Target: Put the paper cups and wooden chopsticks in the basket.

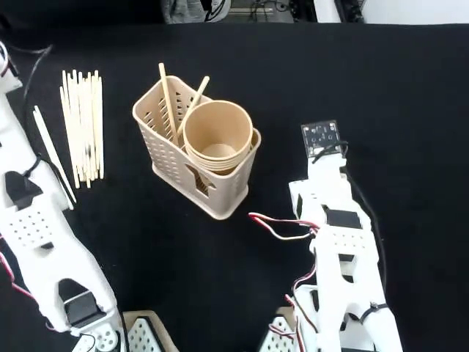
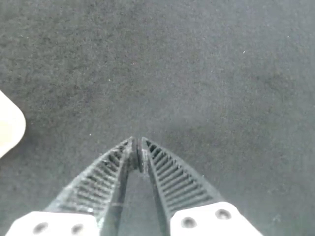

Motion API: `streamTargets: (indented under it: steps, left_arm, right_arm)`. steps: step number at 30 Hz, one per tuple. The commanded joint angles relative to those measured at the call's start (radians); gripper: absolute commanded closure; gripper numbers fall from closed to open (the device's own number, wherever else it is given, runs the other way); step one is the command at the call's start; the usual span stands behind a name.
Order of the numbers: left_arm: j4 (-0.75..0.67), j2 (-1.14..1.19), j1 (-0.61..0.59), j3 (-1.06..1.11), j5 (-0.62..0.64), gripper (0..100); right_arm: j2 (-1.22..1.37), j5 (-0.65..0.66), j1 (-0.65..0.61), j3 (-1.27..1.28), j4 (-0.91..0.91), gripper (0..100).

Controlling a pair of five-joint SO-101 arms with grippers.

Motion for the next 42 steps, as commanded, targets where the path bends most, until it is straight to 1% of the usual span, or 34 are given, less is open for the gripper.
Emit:
streamTargets:
  steps: [1, 5, 7, 13, 17, 20, 23, 25, 28, 31, 33, 36, 38, 42]
  left_arm:
    - [0.005, -0.221, 0.085, 0.199, -0.017, 97]
    - [0.000, -0.463, 0.179, 0.483, -0.020, 97]
    - [-0.002, -0.575, 0.228, 0.584, -0.021, 97]
    - [-0.012, -0.855, 0.354, 0.737, -0.021, 97]
    - [-0.100, -1.013, 0.397, 0.831, -0.011, 97]
    - [-0.193, -1.132, 0.423, 0.964, 0.043, 97]
    - [-0.321, -1.275, 0.437, 1.156, 0.078, 97]
    - [-0.445, -1.387, 0.440, 1.325, 0.107, 97]
    - [-0.687, -1.567, 0.440, 1.609, 0.129, 97]
    - [-0.961, -1.728, 0.440, 1.879, 0.129, 97]
    - [-1.135, -1.815, 0.441, 2.026, 0.129, 97]
    - [-1.373, -1.886, 0.481, 2.187, 0.129, 97]
    - [-1.467, -1.901, 0.504, 2.246, 0.123, 97]
    - [-1.487, -1.900, 0.567, 2.223, 0.120, 97]
  right_arm:
    - [-0.021, 0.006, -0.006, -0.004, -0.023, 98.5]
    - [-0.022, 0.006, -0.006, -0.005, -0.023, 98.5]
    - [-0.022, 0.008, -0.006, -0.005, -0.023, 98.5]
    - [-0.022, 0.009, -0.006, -0.004, -0.023, 98.5]
    - [-0.022, 0.009, -0.006, -0.004, -0.023, 98.5]
    - [-0.024, 0.009, -0.006, -0.004, -0.023, 98.5]
    - [-0.024, 0.009, -0.006, -0.004, -0.021, 98.5]
    - [-0.024, 0.009, -0.006, -0.004, -0.021, 98.5]
    - [-0.024, 0.009, -0.006, -0.004, -0.021, 98.5]
    - [-0.024, 0.009, -0.006, -0.004, -0.020, 98.5]
    - [-0.024, 0.009, -0.006, -0.005, -0.020, 98.5]
    - [-0.024, 0.009, -0.006, -0.005, -0.020, 98.5]
    - [-0.024, 0.009, -0.006, -0.005, -0.020, 98.5]
    - [-0.024, 0.011, -0.006, -0.008, -0.017, 98.5]
